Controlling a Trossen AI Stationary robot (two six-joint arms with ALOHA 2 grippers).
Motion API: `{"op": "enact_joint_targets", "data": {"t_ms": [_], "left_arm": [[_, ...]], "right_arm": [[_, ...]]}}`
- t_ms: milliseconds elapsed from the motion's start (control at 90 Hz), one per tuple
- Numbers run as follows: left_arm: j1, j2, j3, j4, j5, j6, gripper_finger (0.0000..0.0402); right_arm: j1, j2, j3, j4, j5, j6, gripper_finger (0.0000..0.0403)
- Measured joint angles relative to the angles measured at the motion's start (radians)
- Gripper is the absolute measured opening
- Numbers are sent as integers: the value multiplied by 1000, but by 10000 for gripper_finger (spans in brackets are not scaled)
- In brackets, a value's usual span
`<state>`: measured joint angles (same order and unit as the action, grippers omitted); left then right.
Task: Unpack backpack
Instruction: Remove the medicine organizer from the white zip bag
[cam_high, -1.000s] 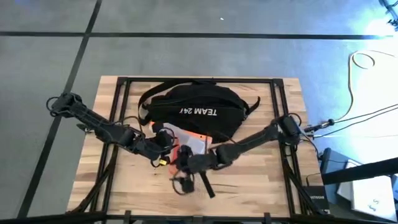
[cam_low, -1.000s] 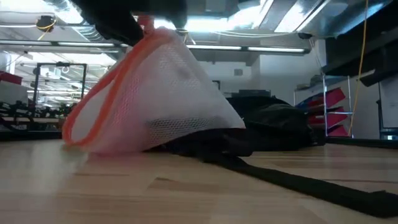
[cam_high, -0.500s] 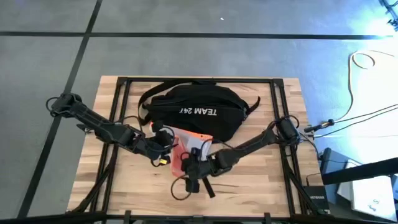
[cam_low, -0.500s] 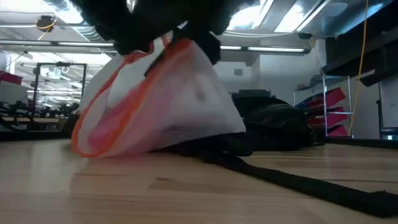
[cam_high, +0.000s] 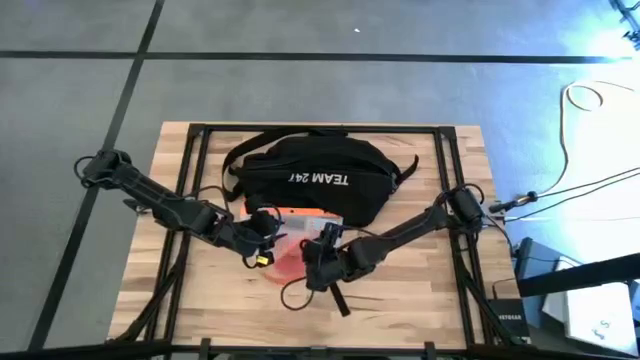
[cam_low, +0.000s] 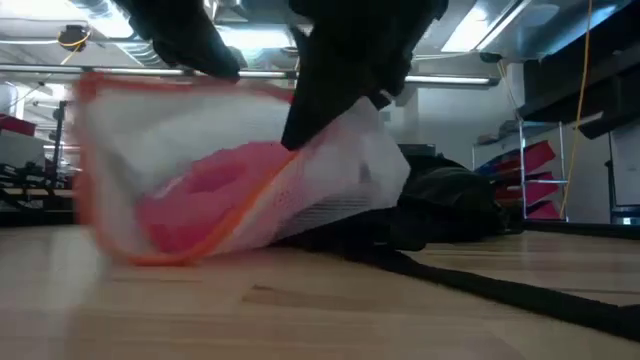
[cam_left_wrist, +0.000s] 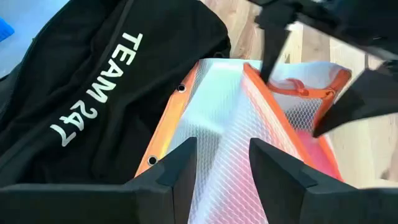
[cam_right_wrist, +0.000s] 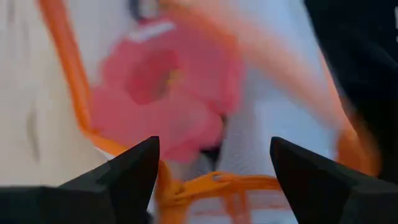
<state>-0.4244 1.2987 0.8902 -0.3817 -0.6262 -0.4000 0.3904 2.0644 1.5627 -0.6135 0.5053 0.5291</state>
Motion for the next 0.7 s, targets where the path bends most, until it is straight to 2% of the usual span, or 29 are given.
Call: {"op": "enact_joint_targets", "data": {"t_ms": [100,311,400,556,700], "left_arm": [[0,0,0,0,1,-1,132],[0,0,0,-1,2,7,132],[0,0,0,-16,4,4,132],[-36,0,1,-202,65,-79,132],[-129,0,1,-342,108,-174,132]], "right_arm": [[-9,0,-15,27,-5,19,286],[-12,-1,-57,207,-137,24,286],[-11,-1,-58,238,-154,24,286],[-12,-1,-60,245,-153,25,286],[-13,-1,-60,252,-150,24,286]]}}
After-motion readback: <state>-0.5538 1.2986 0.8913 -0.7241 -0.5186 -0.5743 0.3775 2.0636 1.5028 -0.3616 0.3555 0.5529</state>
